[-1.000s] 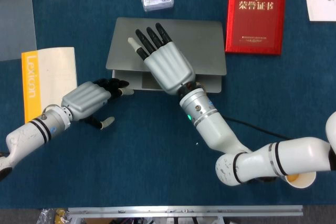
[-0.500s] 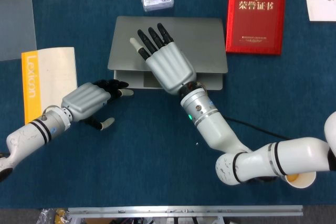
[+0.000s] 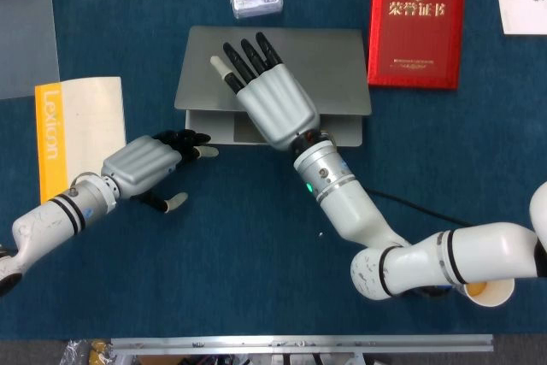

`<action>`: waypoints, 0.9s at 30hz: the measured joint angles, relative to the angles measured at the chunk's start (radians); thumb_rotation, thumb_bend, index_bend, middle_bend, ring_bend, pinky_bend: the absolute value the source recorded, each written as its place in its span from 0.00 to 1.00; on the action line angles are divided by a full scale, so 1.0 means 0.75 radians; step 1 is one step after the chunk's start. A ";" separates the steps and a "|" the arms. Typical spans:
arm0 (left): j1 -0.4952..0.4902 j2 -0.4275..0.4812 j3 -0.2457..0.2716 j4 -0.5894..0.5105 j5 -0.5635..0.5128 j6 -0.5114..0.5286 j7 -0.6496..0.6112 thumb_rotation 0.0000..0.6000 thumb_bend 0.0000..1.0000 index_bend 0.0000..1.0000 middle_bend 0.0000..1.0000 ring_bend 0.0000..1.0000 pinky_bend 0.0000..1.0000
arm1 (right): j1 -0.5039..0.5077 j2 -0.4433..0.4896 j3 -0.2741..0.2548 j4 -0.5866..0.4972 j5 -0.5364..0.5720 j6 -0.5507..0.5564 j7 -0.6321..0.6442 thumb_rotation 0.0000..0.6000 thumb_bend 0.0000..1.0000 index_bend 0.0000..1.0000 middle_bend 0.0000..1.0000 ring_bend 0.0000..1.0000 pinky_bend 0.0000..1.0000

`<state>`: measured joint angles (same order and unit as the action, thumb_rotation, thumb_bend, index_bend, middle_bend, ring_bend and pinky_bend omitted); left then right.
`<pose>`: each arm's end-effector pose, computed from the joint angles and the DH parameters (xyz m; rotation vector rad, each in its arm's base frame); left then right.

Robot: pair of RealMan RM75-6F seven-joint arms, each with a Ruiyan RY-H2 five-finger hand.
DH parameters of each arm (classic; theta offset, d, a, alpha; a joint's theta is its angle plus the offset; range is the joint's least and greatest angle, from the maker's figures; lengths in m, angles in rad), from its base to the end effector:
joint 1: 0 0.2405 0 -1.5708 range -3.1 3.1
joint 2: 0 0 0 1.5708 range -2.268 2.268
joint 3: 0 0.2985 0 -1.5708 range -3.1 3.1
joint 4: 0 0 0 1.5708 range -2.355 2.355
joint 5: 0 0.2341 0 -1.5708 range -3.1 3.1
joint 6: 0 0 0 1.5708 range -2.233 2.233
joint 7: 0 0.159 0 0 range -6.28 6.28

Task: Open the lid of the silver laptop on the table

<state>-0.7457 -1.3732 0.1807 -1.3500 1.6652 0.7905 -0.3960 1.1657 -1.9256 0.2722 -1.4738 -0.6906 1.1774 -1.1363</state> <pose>-0.2796 0.3257 -0.0357 -2.3085 -1.2070 -0.6624 0.0240 -0.3655 -0.1440 2.0087 -0.4643 0.7776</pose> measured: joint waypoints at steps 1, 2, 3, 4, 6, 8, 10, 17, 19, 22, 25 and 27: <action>0.000 0.000 0.001 0.000 -0.001 0.000 0.000 0.79 0.42 0.09 0.03 0.01 0.04 | 0.000 0.002 0.000 0.000 0.000 0.000 -0.002 1.00 0.31 0.00 0.03 0.00 0.01; -0.001 0.000 0.001 0.000 -0.002 -0.001 0.001 0.78 0.42 0.09 0.03 0.01 0.04 | -0.001 0.003 -0.002 -0.001 0.002 0.001 -0.005 1.00 0.31 0.00 0.03 0.00 0.01; -0.001 0.000 0.001 0.000 -0.003 -0.001 0.002 0.77 0.42 0.09 0.03 0.01 0.04 | -0.001 0.004 -0.004 -0.001 0.003 0.001 -0.008 1.00 0.31 0.00 0.03 0.00 0.01; -0.002 -0.001 0.002 0.000 -0.005 -0.001 0.002 0.76 0.42 0.09 0.03 0.01 0.04 | -0.001 0.004 -0.006 0.001 0.003 0.001 -0.010 1.00 0.31 0.00 0.03 0.00 0.01; -0.002 -0.001 0.003 -0.001 -0.007 -0.001 0.003 0.74 0.42 0.09 0.03 0.01 0.04 | -0.001 0.004 -0.010 0.007 -0.001 0.003 -0.013 1.00 0.31 0.00 0.03 0.00 0.01; -0.003 0.001 0.004 -0.002 -0.009 -0.001 0.003 0.72 0.42 0.09 0.03 0.01 0.04 | -0.001 0.002 -0.010 0.013 -0.005 0.004 -0.013 1.00 0.31 0.00 0.03 0.00 0.01; -0.004 0.002 0.005 -0.002 -0.011 -0.001 0.003 0.71 0.42 0.09 0.03 0.01 0.04 | 0.000 0.002 -0.006 0.016 -0.009 0.007 -0.012 1.00 0.31 0.00 0.03 0.00 0.01; -0.005 0.001 0.009 0.002 -0.015 0.001 0.003 0.71 0.42 0.09 0.03 0.01 0.04 | -0.001 0.017 0.020 0.020 -0.010 0.018 -0.007 1.00 0.31 0.00 0.03 0.00 0.01; -0.006 0.001 0.010 0.002 -0.014 0.002 0.003 0.70 0.42 0.09 0.03 0.01 0.04 | -0.001 0.022 0.027 0.022 -0.008 0.020 -0.006 1.00 0.31 0.00 0.03 0.00 0.01; -0.006 0.001 0.010 0.000 -0.015 0.004 0.003 0.70 0.42 0.09 0.03 0.01 0.04 | 0.000 0.035 0.041 0.032 -0.005 0.022 -0.004 1.00 0.31 0.00 0.03 0.00 0.01; -0.007 0.002 0.012 0.000 -0.016 0.005 0.003 0.70 0.42 0.09 0.03 0.01 0.04 | 0.002 0.048 0.060 0.048 0.000 0.024 -0.001 1.00 0.31 0.00 0.03 0.00 0.01; -0.007 0.002 0.012 0.000 -0.018 0.004 0.003 0.70 0.42 0.09 0.03 0.01 0.04 | 0.003 0.060 0.075 0.060 0.005 0.025 0.003 1.00 0.31 0.00 0.03 0.00 0.01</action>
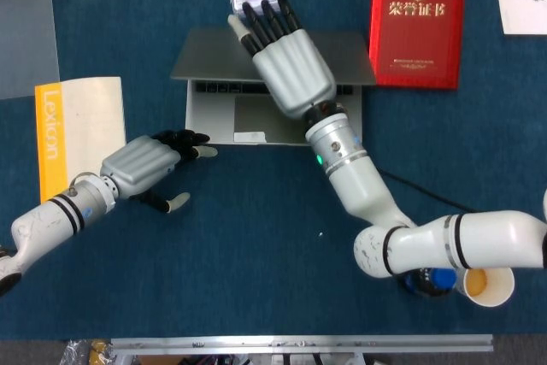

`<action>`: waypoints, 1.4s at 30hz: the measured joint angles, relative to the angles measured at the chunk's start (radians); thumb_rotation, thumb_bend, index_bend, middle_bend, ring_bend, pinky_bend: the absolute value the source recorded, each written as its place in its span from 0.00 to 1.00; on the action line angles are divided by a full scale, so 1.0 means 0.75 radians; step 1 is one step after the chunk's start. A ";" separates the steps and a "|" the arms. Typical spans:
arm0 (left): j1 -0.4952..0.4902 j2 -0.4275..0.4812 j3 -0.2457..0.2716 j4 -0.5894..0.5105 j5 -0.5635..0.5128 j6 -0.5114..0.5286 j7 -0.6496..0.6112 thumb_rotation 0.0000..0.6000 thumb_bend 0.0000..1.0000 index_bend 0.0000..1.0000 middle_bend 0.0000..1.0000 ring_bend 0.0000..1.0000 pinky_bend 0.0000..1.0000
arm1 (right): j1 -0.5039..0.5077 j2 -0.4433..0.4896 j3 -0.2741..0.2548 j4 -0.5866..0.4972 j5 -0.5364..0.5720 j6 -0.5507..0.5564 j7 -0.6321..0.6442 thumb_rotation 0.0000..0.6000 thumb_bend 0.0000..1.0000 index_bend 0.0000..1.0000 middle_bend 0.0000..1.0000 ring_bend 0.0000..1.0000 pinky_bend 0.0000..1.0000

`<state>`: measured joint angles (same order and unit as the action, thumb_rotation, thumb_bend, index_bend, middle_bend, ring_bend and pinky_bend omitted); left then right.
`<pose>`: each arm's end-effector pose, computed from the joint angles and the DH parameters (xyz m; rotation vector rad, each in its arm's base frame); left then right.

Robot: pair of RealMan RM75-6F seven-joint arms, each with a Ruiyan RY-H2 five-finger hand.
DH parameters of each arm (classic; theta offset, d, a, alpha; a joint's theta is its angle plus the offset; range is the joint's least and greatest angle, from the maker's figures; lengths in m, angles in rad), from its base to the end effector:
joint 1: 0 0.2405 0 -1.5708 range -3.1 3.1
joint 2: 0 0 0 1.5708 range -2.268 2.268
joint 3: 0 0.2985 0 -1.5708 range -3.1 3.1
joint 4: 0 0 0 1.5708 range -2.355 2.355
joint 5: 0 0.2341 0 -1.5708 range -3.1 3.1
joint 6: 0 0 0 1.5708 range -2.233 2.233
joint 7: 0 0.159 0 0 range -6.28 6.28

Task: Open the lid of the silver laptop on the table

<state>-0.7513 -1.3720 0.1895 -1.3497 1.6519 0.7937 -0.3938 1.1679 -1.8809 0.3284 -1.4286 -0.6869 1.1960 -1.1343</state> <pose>-0.2807 0.3266 -0.0348 -2.3029 -1.2090 -0.6567 0.0209 -0.4023 -0.1152 1.8829 -0.4568 0.7788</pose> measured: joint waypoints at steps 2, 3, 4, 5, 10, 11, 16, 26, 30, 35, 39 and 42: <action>-0.001 0.000 0.000 0.000 -0.001 0.000 -0.001 0.70 0.42 0.09 0.03 0.01 0.04 | 0.001 0.011 0.014 0.014 0.006 0.000 0.006 1.00 0.31 0.00 0.03 0.00 0.01; -0.001 0.000 0.000 0.000 -0.002 -0.001 -0.002 0.70 0.42 0.09 0.03 0.01 0.04 | 0.002 0.015 0.020 0.020 0.008 -0.001 0.008 1.00 0.31 0.00 0.03 0.00 0.01; -0.001 0.000 0.000 0.001 -0.002 -0.001 -0.002 0.70 0.42 0.09 0.03 0.01 0.04 | 0.003 0.019 0.024 0.026 0.009 -0.002 0.010 1.00 0.31 0.00 0.03 0.00 0.01; -0.002 0.000 0.000 0.001 -0.003 -0.001 -0.001 0.70 0.42 0.09 0.03 0.01 0.04 | 0.005 0.024 0.030 0.035 0.011 -0.004 0.013 1.00 0.31 0.00 0.03 0.00 0.01; -0.001 0.001 0.000 0.000 -0.006 0.001 -0.001 0.70 0.42 0.09 0.03 0.01 0.04 | 0.013 0.044 0.053 0.077 0.023 -0.016 0.026 1.00 0.31 0.00 0.03 0.00 0.01; -0.001 0.002 0.000 -0.001 -0.007 0.001 -0.001 0.70 0.42 0.09 0.03 0.01 0.04 | 0.015 0.049 0.059 0.088 0.025 -0.019 0.030 1.00 0.31 0.00 0.03 0.00 0.01; -0.002 0.002 -0.001 0.000 -0.010 -0.001 0.001 0.69 0.42 0.09 0.03 0.01 0.04 | 0.023 0.071 0.082 0.132 0.033 -0.030 0.046 1.00 0.31 0.00 0.03 0.00 0.01; -0.006 0.005 -0.004 -0.008 -0.016 -0.004 0.007 0.69 0.42 0.09 0.03 0.01 0.04 | 0.048 0.092 0.127 0.247 0.056 -0.045 0.075 1.00 0.26 0.00 0.03 0.00 0.01; -0.006 0.010 -0.005 -0.014 -0.018 -0.003 0.011 0.69 0.42 0.09 0.03 0.01 0.04 | 0.058 0.092 0.137 0.306 0.063 -0.055 0.086 1.00 0.26 0.00 0.03 0.00 0.01; -0.005 0.012 -0.005 -0.015 -0.021 -0.003 0.013 0.69 0.42 0.09 0.03 0.01 0.04 | 0.071 0.089 0.153 0.384 0.072 -0.061 0.099 1.00 0.25 0.00 0.03 0.00 0.01; -0.006 0.011 -0.005 -0.014 -0.021 -0.003 0.013 0.69 0.42 0.09 0.03 0.01 0.04 | 0.077 0.091 0.159 0.434 0.075 -0.061 0.100 1.00 0.25 0.00 0.03 0.00 0.01; -0.007 0.009 -0.006 -0.014 -0.021 -0.005 0.013 0.69 0.42 0.09 0.03 0.01 0.04 | 0.079 0.095 0.166 0.463 0.080 -0.061 0.101 1.00 0.25 0.00 0.03 0.00 0.01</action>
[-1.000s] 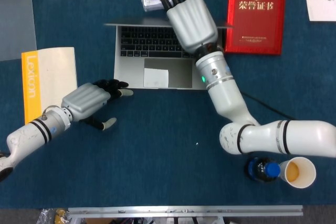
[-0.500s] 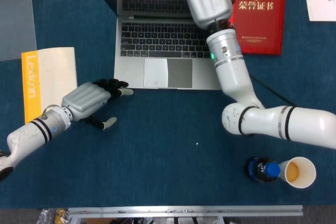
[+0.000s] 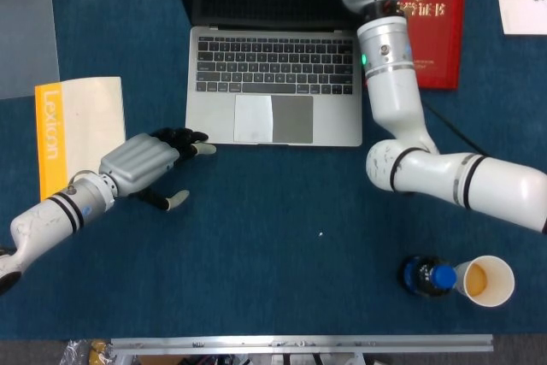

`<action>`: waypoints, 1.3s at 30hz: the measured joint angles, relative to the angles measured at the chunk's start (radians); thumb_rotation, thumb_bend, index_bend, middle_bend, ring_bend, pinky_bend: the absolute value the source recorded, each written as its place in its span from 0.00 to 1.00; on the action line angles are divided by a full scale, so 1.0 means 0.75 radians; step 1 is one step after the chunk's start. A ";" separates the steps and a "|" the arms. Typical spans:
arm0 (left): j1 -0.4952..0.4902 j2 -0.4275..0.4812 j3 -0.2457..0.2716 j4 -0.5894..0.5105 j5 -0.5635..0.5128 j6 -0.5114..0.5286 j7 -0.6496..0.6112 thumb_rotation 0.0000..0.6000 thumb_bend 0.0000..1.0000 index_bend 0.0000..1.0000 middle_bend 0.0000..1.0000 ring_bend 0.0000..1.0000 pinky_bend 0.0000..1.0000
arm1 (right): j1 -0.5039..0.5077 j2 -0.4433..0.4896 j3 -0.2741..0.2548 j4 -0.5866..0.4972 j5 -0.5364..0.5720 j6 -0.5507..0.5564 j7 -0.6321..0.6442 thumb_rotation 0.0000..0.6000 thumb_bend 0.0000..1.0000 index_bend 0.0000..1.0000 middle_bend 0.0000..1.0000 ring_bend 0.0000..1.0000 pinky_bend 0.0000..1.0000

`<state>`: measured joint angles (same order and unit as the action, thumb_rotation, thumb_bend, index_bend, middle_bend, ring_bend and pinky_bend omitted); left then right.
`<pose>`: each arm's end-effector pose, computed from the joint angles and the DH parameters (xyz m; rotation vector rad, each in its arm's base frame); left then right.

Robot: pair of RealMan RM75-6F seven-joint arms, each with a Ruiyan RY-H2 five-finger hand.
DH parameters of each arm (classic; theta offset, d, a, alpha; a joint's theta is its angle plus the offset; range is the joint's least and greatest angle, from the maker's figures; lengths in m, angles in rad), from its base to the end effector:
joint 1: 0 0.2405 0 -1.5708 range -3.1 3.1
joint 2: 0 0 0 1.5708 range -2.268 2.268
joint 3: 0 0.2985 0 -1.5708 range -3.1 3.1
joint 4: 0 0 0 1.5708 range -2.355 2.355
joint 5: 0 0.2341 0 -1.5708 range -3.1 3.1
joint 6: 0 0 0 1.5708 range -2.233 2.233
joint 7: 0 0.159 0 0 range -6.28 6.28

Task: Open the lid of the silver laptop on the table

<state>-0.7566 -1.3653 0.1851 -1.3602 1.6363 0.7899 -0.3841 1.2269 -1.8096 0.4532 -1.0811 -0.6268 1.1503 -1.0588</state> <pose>-0.2784 0.3291 -0.0327 -2.2943 -1.2085 -0.6583 -0.0078 -0.5197 -0.0339 1.5324 -0.4534 0.7105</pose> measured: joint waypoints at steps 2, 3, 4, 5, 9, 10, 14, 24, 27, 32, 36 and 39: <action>-0.001 -0.002 -0.001 0.000 0.000 -0.001 0.000 0.69 0.42 0.09 0.03 0.01 0.04 | 0.001 0.002 0.005 0.020 0.004 -0.001 0.001 1.00 0.25 0.00 0.03 0.00 0.01; -0.001 -0.003 -0.001 0.000 0.000 -0.002 0.000 0.69 0.42 0.09 0.03 0.01 0.04 | 0.002 0.002 0.006 0.030 0.006 -0.003 0.001 1.00 0.25 0.00 0.03 0.00 0.01; -0.001 -0.003 -0.001 0.000 -0.001 -0.002 0.001 0.69 0.42 0.09 0.03 0.01 0.04 | 0.002 0.002 0.007 0.040 0.008 -0.005 0.001 1.00 0.25 0.00 0.03 0.00 0.01; -0.001 -0.004 -0.001 0.001 -0.001 -0.003 0.001 0.69 0.42 0.09 0.03 0.01 0.04 | 0.003 0.002 0.009 0.055 0.010 -0.008 0.002 1.00 0.25 0.00 0.03 0.00 0.01; -0.001 -0.006 -0.002 0.002 -0.004 -0.005 0.001 0.69 0.42 0.09 0.03 0.01 0.04 | 0.004 -0.002 0.014 0.106 0.019 -0.024 0.008 1.00 0.25 0.00 0.03 0.00 0.01; -0.001 -0.006 -0.002 0.003 -0.005 -0.006 0.001 0.69 0.42 0.09 0.03 0.01 0.04 | 0.005 -0.004 0.014 0.118 0.019 -0.028 0.010 1.00 0.25 0.00 0.03 0.00 0.01; -0.002 -0.005 -0.001 0.002 -0.006 -0.008 0.001 0.69 0.42 0.09 0.03 0.01 0.04 | 0.007 -0.016 0.016 0.169 0.022 -0.042 0.019 1.00 0.25 0.00 0.03 0.00 0.01; 0.004 0.013 -0.005 -0.007 -0.007 0.015 -0.006 0.69 0.42 0.09 0.04 0.01 0.04 | -0.016 0.014 0.029 0.060 0.004 -0.049 0.078 1.00 0.25 0.00 0.03 0.00 0.01; 0.014 0.043 -0.012 -0.022 -0.014 0.044 -0.009 0.69 0.42 0.09 0.04 0.01 0.04 | -0.039 0.057 0.034 -0.056 -0.004 -0.035 0.098 1.00 0.25 0.00 0.03 0.00 0.01; 0.034 0.095 -0.024 -0.058 -0.028 0.086 0.000 0.69 0.42 0.09 0.04 0.00 0.04 | -0.090 0.159 0.036 -0.294 -0.011 0.000 0.118 1.00 0.25 0.00 0.03 0.00 0.01; 0.061 0.140 -0.035 -0.094 -0.052 0.123 0.032 0.81 0.42 0.10 0.05 0.00 0.04 | -0.139 0.254 0.023 -0.478 -0.016 0.039 0.119 1.00 0.25 0.00 0.03 0.00 0.01; 0.092 0.174 -0.045 -0.122 -0.078 0.166 0.062 0.99 0.42 0.10 0.07 0.01 0.04 | -0.186 0.338 0.006 -0.610 -0.021 0.077 0.121 1.00 0.25 0.00 0.05 0.00 0.01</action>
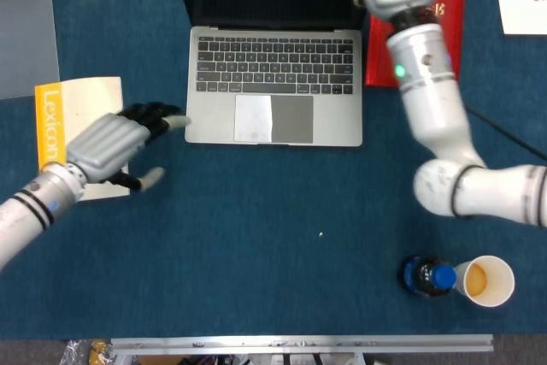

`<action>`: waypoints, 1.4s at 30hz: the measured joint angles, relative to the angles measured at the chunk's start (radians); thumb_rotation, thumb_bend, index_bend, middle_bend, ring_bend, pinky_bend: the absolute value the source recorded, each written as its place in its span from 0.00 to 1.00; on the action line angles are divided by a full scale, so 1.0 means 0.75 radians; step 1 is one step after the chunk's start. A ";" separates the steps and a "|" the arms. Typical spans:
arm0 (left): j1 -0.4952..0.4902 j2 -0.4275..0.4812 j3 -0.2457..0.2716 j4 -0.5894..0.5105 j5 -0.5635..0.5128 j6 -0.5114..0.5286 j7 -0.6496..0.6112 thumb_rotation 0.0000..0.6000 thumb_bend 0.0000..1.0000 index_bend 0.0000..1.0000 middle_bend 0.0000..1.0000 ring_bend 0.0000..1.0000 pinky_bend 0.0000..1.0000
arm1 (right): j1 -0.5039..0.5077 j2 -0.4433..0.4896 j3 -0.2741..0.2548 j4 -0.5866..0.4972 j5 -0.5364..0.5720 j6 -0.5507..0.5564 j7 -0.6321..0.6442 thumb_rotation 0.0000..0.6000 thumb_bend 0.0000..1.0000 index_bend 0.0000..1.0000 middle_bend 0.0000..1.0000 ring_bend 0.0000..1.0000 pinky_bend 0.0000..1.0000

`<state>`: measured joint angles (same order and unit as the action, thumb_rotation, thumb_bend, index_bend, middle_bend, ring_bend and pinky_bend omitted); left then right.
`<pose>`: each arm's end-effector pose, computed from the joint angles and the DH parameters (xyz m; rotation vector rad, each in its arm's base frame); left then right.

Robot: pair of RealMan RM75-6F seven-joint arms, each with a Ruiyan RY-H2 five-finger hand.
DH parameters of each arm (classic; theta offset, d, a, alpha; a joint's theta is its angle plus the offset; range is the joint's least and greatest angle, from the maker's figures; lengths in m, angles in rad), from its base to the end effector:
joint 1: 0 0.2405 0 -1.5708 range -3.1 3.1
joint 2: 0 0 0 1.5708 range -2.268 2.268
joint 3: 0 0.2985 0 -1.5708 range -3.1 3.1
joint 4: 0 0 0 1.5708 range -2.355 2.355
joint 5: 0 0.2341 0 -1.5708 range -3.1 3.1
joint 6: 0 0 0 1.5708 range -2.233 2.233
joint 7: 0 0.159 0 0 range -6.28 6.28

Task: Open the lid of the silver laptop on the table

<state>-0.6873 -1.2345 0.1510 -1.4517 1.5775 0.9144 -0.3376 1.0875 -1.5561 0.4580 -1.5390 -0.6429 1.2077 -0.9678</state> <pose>-0.2861 0.3319 0.0269 -2.1195 -1.1749 -0.7790 -0.0167 -0.4766 0.0291 1.5780 -0.5883 0.8892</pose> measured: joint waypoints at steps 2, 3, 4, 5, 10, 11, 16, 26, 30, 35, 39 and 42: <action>0.025 0.023 -0.009 -0.017 -0.022 0.033 0.020 1.00 0.42 0.11 0.09 0.01 0.04 | -0.039 0.060 -0.014 -0.087 -0.007 0.027 0.009 1.00 0.25 0.00 0.06 0.00 0.01; 0.041 0.034 -0.016 -0.027 -0.035 0.058 0.032 1.00 0.42 0.11 0.09 0.01 0.04 | -0.057 0.087 -0.022 -0.123 -0.012 0.038 0.014 1.00 0.25 0.00 0.06 0.00 0.01; 0.054 0.043 -0.022 -0.033 -0.044 0.078 0.041 1.00 0.42 0.11 0.10 0.02 0.04 | -0.076 0.114 -0.031 -0.158 -0.018 0.049 0.020 1.00 0.25 0.00 0.07 0.00 0.01; 0.069 0.053 -0.028 -0.040 -0.056 0.099 0.050 1.00 0.42 0.11 0.10 0.02 0.04 | -0.104 0.151 -0.045 -0.204 -0.028 0.064 0.029 1.00 0.25 0.00 0.07 0.00 0.01; 0.152 0.114 -0.069 -0.073 -0.130 0.207 0.105 1.00 0.42 0.11 0.10 0.02 0.04 | -0.228 0.295 -0.115 -0.358 -0.079 0.114 0.096 1.00 0.25 0.00 0.07 0.00 0.01; 0.167 0.125 -0.076 -0.079 -0.143 0.225 0.116 1.00 0.42 0.11 0.10 0.02 0.04 | -0.260 0.327 -0.136 -0.386 -0.099 0.124 0.120 1.00 0.25 0.00 0.07 0.00 0.01; 0.247 0.177 -0.110 -0.108 -0.202 0.318 0.185 1.00 0.42 0.12 0.10 0.02 0.04 | -0.378 0.429 -0.204 -0.462 -0.176 0.158 0.244 1.00 0.25 0.00 0.07 0.00 0.01; 0.416 0.261 -0.162 -0.196 -0.325 0.511 0.314 1.00 0.42 0.13 0.11 0.02 0.04 | -0.673 0.562 -0.387 -0.559 -0.403 0.302 0.492 1.00 0.25 0.00 0.07 0.00 0.01; 0.498 0.294 -0.172 -0.235 -0.354 0.595 0.336 1.00 0.42 0.14 0.12 0.02 0.04 | -0.778 0.576 -0.448 -0.569 -0.473 0.377 0.547 1.00 0.25 0.00 0.07 0.00 0.01; 0.583 0.320 -0.171 -0.276 -0.347 0.687 0.356 1.00 0.42 0.14 0.12 0.02 0.04 | -0.902 0.565 -0.498 -0.564 -0.553 0.480 0.629 1.00 0.25 0.00 0.07 0.00 0.01; 0.646 0.332 -0.157 -0.306 -0.306 0.745 0.379 1.00 0.42 0.14 0.12 0.02 0.04 | -0.977 0.545 -0.536 -0.556 -0.624 0.531 0.665 1.00 0.25 0.00 0.07 0.00 0.01; 0.684 0.323 -0.148 -0.316 -0.280 0.784 0.393 1.00 0.42 0.14 0.12 0.02 0.04 | -1.024 0.525 -0.563 -0.544 -0.662 0.552 0.673 1.00 0.25 0.00 0.07 0.00 0.01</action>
<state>-0.1742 -0.9920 0.0401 -1.6885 1.3676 1.5021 -0.0432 0.3193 -1.1621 0.0361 -1.9470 -1.1397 1.6215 -0.4630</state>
